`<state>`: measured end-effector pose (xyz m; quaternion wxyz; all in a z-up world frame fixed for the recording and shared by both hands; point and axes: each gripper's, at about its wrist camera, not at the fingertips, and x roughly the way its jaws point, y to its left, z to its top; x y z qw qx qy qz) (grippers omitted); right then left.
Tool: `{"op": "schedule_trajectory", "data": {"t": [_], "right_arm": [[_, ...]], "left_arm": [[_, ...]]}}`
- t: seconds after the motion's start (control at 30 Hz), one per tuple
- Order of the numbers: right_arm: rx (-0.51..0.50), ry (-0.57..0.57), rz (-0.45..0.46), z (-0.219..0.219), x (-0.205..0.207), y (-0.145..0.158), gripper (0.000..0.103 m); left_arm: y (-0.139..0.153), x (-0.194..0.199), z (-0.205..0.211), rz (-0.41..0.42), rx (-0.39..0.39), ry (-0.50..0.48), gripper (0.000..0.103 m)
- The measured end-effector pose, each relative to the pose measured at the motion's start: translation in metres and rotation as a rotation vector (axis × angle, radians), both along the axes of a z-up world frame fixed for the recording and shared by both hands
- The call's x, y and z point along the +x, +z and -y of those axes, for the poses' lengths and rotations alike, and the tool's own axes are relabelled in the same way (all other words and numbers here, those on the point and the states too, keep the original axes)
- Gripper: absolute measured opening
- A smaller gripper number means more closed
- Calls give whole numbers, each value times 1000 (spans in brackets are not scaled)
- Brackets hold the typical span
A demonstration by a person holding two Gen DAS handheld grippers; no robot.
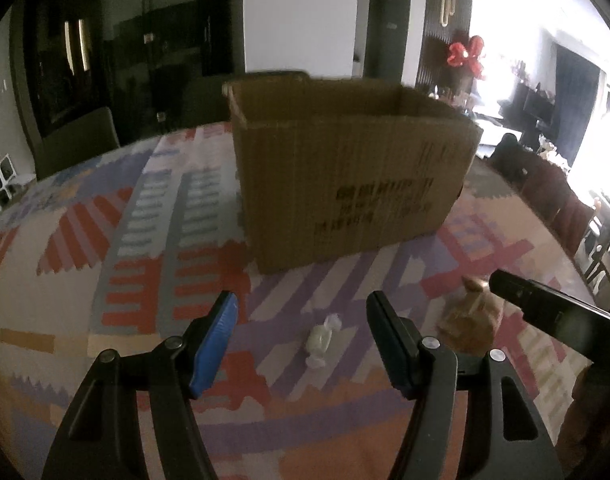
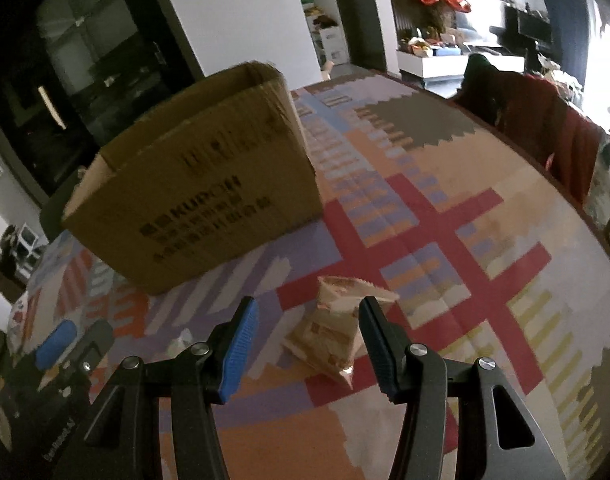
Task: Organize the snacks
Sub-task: 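Move the left tool to the white candy while the right moves to the Fortune Biscuits pack, then grasp the white candy with the left tool while the right grasps the Fortune Biscuits pack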
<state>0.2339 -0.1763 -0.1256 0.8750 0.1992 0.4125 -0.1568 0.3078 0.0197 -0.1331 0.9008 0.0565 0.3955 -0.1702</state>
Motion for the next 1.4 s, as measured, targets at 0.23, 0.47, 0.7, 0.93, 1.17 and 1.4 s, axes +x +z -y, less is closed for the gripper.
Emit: {"op": "schedule_trajectory", "data": {"t": [0.23,0.47,0.7,0.93,1.17,1.4], "right_arm": [[26,-24,-59,3,7,-26,53],[27,-19,-94,4,16,-40,53],[13,5,-93,3,26,-42,53],[-1,29,-105,2,30,-44,49],[-11,77,-95,0,31,-43,40],[-6,128,-90,3,25,-34,40]], "left_arm": [[-28,6,3,-72,-14,-19,59],[-55,16,7,-153,-24,-25,53],[-68,24,10,-185,-4,-23,40],[-73,26,13,-193,15,-13,21],[-70,25,15,-190,15,-6,19],[-44,12,18,-166,3,8,19]]}}
